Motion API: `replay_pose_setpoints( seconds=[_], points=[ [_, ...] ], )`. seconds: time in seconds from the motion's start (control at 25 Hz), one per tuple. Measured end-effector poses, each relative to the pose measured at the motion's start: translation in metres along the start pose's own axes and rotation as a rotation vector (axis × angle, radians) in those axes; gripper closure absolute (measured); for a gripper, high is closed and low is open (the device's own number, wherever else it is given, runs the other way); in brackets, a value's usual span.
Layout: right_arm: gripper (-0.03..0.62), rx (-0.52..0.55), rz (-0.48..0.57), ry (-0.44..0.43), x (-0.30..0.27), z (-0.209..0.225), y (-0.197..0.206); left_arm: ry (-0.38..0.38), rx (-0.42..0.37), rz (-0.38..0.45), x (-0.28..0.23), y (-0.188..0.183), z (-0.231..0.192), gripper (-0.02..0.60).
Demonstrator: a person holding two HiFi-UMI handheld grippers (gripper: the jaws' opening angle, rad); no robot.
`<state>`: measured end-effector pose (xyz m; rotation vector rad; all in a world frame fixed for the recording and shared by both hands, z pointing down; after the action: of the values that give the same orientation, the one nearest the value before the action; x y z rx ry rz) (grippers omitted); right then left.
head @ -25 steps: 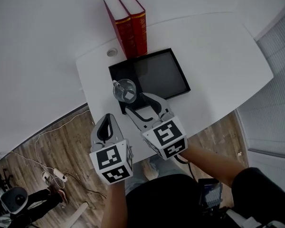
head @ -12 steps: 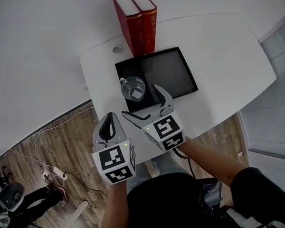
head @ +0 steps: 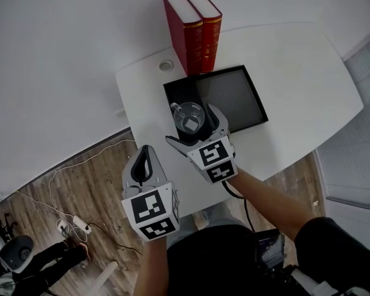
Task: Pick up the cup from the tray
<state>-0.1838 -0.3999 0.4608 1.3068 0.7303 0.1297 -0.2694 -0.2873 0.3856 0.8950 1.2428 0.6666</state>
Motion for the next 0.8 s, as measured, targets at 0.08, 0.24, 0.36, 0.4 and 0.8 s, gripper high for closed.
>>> replay_pose_setpoints(
  seconds=[0.08, 0.24, 0.36, 0.4, 0.8],
  points=[
    [0.016, -0.007, -0.025, 0.011, -0.005, 0.003, 0.000, 0.003, -0.004, 0.000, 0.000, 0.000, -0.005, 0.578],
    [0.016, -0.016, -0.070, 0.022, -0.015, 0.008, 0.003, 0.011, -0.007, -0.002, -0.002, 0.001, -0.012, 0.578],
    [0.017, -0.021, -0.101, 0.042, -0.019, 0.012, 0.006, 0.020, -0.007, 0.001, -0.004, 0.000, -0.017, 0.578],
    [0.017, -0.022, -0.110, 0.045, -0.021, 0.012, 0.007, 0.022, -0.007, 0.001, -0.004, -0.001, -0.019, 0.578],
    [0.017, 0.011, -0.153, 0.067, -0.036, 0.007, 0.017, 0.023, -0.006, 0.001, -0.004, 0.001, -0.041, 0.578]
  ],
)
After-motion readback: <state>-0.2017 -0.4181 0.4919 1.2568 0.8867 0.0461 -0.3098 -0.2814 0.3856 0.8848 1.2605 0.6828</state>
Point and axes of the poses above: the fingertips, and each gripper's own axes: x backward along the fingers, z to its right, y out of its underside, the point moved 5 cm from there along x, backward along the fingers, and after that the axes turned 2 degrees about -x, right-handed, at the moved point
